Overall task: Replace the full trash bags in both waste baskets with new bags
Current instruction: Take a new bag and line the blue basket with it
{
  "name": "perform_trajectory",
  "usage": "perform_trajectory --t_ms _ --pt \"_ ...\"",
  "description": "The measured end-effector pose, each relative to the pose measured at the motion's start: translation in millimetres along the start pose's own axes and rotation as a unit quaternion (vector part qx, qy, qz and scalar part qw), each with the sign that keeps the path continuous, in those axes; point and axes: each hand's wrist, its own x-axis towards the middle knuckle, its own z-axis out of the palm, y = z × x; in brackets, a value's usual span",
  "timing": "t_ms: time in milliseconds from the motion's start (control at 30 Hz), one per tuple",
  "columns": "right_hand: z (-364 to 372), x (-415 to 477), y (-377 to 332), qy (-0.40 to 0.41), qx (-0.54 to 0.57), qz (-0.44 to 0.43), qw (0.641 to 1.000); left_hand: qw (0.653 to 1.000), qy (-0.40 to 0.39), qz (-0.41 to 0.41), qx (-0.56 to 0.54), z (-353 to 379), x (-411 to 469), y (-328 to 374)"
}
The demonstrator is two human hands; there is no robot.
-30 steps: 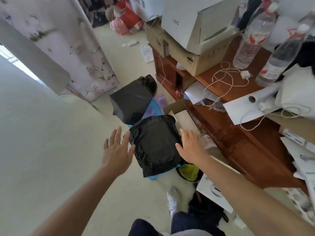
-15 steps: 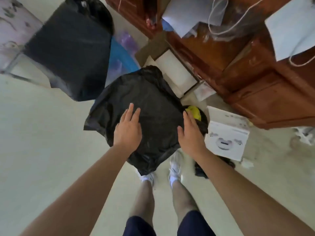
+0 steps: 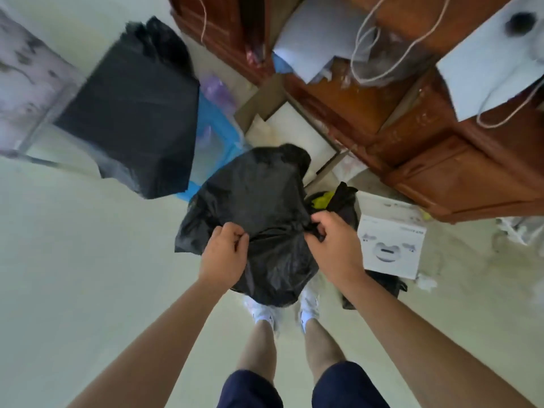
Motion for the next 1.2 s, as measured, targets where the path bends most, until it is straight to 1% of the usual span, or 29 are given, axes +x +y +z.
perform_trajectory --t_ms 67,100,167,233,300,400,433,500,567,600,700,733,767,833,867,900,967,1000,1033,1067,1100,1133,1167,1200 --pt "-39 -6 -31 0.024 -0.019 -0.070 0.997 0.996 0.033 -0.023 -0.078 -38 -9 39" --pt "-59 -10 -45 0.041 -0.035 -0.112 0.992 0.995 0.048 -0.007 -0.093 -58 -16 61" --pt "-103 -19 -72 0.069 -0.064 -0.190 0.977 0.993 0.075 0.073 -0.060 -100 -32 103" --pt "-148 -29 -95 0.095 -0.079 -0.250 0.960 0.974 0.100 0.203 0.028 -141 -50 143" --pt "-191 -40 -111 0.137 -0.098 -0.302 0.938 0.938 0.111 0.305 0.120 -174 -66 180" --pt "-244 -54 -122 0.205 -0.113 -0.373 0.898 0.881 0.135 0.376 0.253 -204 -86 231" --pt "-258 -59 -124 0.223 -0.120 -0.390 0.885 0.856 0.154 0.393 0.297 -210 -92 246" --pt "-283 -73 -125 0.251 -0.136 -0.406 0.868 0.795 0.194 0.436 0.374 -219 -101 273" --pt "-300 -91 -122 0.272 -0.155 -0.402 0.861 0.742 0.200 0.482 0.420 -225 -109 296" --pt "-307 -102 -119 0.282 -0.169 -0.391 0.860 0.714 0.199 0.511 0.435 -226 -112 305" --pt "-314 -137 -108 0.308 -0.228 -0.339 0.859 0.609 0.195 0.599 0.482 -225 -120 325" --pt "-312 -151 -106 0.316 -0.245 -0.316 0.860 0.586 0.181 0.618 0.491 -222 -125 329" --pt "-308 -165 -103 0.325 -0.254 -0.293 0.863 0.576 0.167 0.630 0.494 -219 -130 332" --pt "-296 -196 -100 0.337 -0.254 -0.235 0.875 0.571 0.146 0.647 0.483 -209 -145 335" --pt "-288 -211 -98 0.339 -0.249 -0.198 0.885 0.564 0.136 0.663 0.473 -204 -153 336" --pt "-279 -226 -94 0.338 -0.245 -0.156 0.895 0.546 0.124 0.689 0.460 -198 -159 336" --pt "-261 -261 -91 0.288 -0.225 -0.034 0.930 0.501 0.100 0.745 0.429 -185 -172 334" --pt "-253 -281 -90 0.241 -0.212 0.040 0.946 0.481 0.095 0.769 0.410 -177 -179 332" --pt "-245 -301 -89 0.194 -0.187 0.102 0.958 0.465 0.091 0.791 0.387 -168 -186 328" --pt "-235 -322 -90 0.170 -0.155 0.141 0.963 0.448 0.082 0.813 0.363 -157 -196 324" --pt "-223 -342 -92 0.177 -0.125 0.162 0.963 0.430 0.069 0.835 0.337 -146 -208 318" --pt "-211 -360 -96 0.209 -0.114 0.177 0.955 0.409 0.053 0.855 0.315 -134 -222 312" --pt "-201 -376 -99 0.259 -0.123 0.196 0.938 0.386 0.040 0.873 0.295 -122 -237 308" --pt "-193 -392 -101 0.316 -0.136 0.220 0.913 0.364 0.029 0.889 0.277 -111 -255 304"
